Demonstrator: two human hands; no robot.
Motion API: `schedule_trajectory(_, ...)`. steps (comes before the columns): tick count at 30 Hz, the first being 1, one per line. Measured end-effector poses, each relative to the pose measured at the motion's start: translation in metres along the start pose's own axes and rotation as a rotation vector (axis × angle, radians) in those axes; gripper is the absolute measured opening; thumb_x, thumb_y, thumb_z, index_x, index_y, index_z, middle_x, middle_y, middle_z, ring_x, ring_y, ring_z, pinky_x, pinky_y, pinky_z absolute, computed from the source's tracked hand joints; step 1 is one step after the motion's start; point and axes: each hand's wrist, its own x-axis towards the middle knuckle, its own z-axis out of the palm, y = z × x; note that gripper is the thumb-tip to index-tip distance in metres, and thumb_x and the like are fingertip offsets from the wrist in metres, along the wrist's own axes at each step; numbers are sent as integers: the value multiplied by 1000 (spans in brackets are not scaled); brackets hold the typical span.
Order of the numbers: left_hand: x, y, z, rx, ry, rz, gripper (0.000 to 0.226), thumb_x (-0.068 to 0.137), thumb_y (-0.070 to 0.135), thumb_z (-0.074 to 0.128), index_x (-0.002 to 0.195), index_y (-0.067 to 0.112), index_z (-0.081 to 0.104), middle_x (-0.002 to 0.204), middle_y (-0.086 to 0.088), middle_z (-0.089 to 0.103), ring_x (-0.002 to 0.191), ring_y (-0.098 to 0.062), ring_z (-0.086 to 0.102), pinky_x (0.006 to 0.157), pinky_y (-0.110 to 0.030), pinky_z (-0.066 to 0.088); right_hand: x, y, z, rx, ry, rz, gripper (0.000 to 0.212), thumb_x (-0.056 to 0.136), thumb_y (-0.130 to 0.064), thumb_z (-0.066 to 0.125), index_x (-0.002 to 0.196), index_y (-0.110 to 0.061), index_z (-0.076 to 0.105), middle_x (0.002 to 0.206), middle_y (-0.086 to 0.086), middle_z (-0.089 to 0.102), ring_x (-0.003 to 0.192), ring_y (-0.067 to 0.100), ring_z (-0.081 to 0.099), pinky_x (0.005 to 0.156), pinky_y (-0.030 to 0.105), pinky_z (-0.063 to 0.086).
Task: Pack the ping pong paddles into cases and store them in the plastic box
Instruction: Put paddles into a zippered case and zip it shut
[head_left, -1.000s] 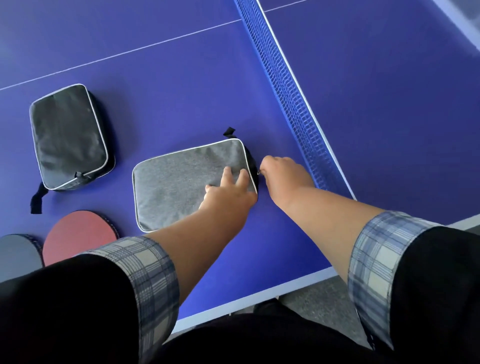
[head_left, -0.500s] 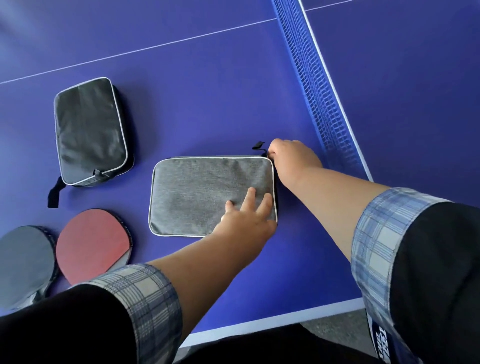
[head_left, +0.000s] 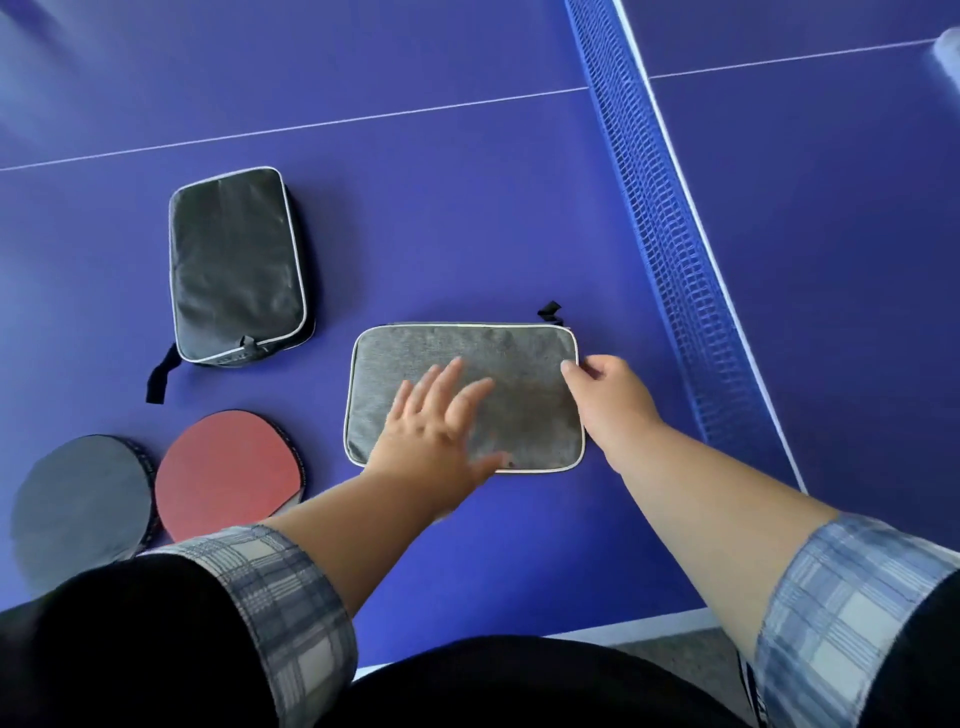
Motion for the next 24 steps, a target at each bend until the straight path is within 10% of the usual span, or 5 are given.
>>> schedule_trajectory(3,1,-29,-9,-414,211,-650,84,88,62,53,155,31,14,163,0,21,147,-26,19,118,-44,19,-12,2,4,50,-18,87,27,86,-46,63,91,-20,68,86,2,72,78,25,68,66,38,54)
schedule_trajectory(6,15,-52,-15,-699,74,-989,64,87,49,59,141,18,43,134,-12,56,119,-37,54,101,-48,46,-8,-1,2,127,-89,156,14,92,-34,67,90,-20,70,95,8,74,87,27,71,81,44,61)
schedule_trajectory(10,24,-63,-28,-768,45,-854,31,91,34,59,116,17,60,108,-6,66,90,-30,63,84,-43,55,-10,2,-5,315,-187,297,9,95,-24,67,102,-19,70,107,6,74,96,25,71,85,44,59)
schedule_trajectory(24,244,14,-88,-376,-114,-75,52,98,38,51,148,32,42,140,-3,54,123,-33,52,100,-46,48,-41,18,2,956,148,496,19,95,-27,69,103,-10,66,98,8,72,74,15,77,63,28,62)
